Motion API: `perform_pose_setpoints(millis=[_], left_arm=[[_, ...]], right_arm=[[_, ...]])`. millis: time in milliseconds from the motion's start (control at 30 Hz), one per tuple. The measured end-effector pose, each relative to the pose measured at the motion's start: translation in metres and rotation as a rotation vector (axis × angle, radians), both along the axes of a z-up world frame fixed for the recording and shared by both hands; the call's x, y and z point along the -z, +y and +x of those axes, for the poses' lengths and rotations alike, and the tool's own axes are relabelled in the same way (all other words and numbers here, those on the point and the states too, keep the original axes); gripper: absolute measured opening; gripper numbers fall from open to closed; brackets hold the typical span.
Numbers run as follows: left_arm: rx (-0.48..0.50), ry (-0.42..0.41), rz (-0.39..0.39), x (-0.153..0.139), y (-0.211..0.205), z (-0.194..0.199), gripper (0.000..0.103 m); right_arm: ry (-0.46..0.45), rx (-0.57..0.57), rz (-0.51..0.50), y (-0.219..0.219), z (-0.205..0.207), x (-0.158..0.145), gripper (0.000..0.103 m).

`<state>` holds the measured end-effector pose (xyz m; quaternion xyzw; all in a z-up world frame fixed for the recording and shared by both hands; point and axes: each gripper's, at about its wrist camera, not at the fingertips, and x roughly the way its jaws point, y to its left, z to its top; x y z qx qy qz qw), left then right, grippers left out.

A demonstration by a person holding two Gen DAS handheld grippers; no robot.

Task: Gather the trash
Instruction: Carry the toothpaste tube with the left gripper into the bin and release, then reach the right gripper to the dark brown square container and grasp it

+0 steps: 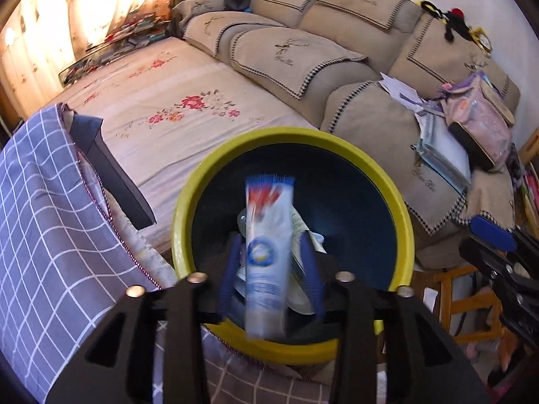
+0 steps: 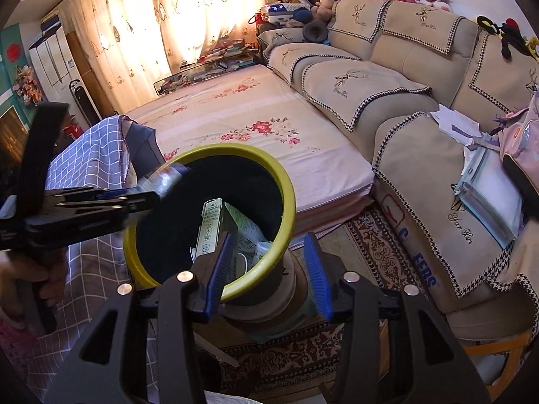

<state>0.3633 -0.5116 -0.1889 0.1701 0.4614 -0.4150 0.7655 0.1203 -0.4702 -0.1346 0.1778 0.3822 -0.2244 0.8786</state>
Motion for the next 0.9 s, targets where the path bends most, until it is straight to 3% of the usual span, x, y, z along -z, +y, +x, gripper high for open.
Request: perform_pose_setpoints(millis=[200, 233, 433, 567, 700, 900], left_arm=[[-0.031, -0.037, -0.041, -0.018, 0.027, -0.004, 0.060], [-0.041, -0.048, -0.055, -0.025, 0.037, -0.006, 0.067], [-0.134, -0.117, -0.150, -0.070, 0.124, -0.028, 0.078], [-0.235, -0.174, -0.165, -0.087, 0.194, -0.043, 0.080], [-0.383, -0.180, -0.180, -0.092, 0.277, -0.057, 0.081], [-0.593, -0.261, -0.160, -0.093, 0.385, -0.089, 0.081]], right_arm=[[-0.001, -0.018, 0.010, 0.006, 0.004, 0.003, 0.042], [0.001, -0.023, 0.013, 0.007, 0.006, 0.004, 0.042], [0.013, -0.074, 0.019, 0.023, 0.021, 0.008, 0.042], [0.014, -0.112, 0.023, 0.037, 0.032, 0.008, 0.042], [0.001, -0.193, 0.027, 0.063, 0.052, 0.002, 0.042], [-0.044, -0.420, 0.031, 0.142, 0.103, -0.020, 0.042]])
